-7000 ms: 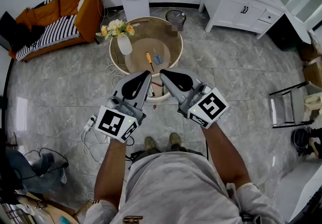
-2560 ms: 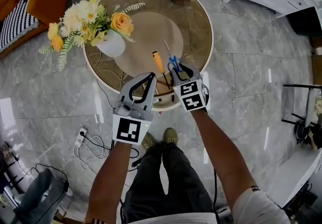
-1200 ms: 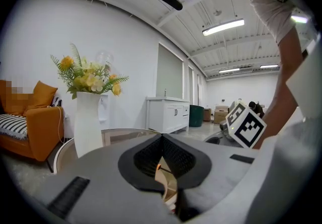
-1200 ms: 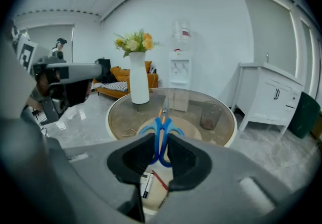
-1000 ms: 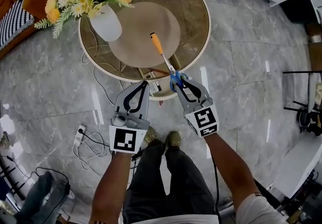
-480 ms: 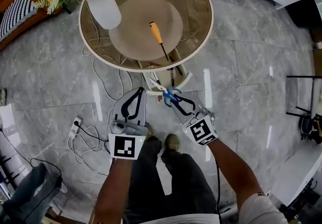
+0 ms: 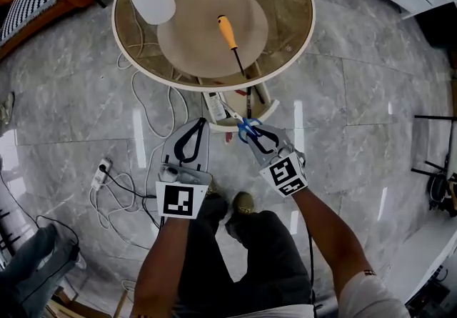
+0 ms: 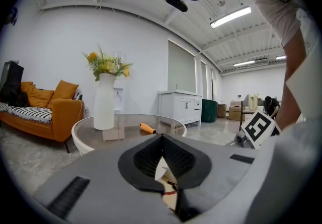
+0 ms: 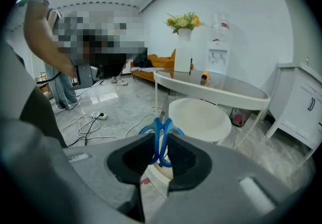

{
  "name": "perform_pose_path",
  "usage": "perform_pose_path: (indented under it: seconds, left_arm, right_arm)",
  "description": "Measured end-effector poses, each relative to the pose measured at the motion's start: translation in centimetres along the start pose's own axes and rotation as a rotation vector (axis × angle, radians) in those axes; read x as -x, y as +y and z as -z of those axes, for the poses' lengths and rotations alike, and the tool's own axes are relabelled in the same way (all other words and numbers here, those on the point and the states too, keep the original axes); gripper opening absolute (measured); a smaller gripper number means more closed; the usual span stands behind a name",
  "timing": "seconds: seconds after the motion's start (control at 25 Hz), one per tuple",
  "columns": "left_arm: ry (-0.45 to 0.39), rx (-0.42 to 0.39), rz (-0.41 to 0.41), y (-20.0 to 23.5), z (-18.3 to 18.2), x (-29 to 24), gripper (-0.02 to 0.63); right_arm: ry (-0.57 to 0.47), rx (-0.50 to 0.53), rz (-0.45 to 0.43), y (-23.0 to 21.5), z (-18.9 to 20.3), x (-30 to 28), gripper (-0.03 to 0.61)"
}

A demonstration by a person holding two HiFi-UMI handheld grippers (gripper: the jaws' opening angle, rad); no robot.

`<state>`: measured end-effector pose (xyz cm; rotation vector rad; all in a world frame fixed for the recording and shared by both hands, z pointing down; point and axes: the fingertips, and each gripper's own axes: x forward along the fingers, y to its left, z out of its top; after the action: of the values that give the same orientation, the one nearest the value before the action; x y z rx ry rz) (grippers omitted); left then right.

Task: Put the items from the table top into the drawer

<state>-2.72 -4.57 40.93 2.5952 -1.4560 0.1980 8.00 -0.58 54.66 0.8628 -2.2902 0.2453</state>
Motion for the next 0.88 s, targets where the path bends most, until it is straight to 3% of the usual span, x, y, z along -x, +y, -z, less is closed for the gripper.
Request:
perform_pose_path:
  seconds: [0.88]
  left_arm:
    - [-0.073, -0.04, 0.028, 1.6, 9.3, -6.8, 0.0]
  right_arm:
    - [0.126, -0.008, -0.01, -5.0, 8.7, -12.3, 0.081]
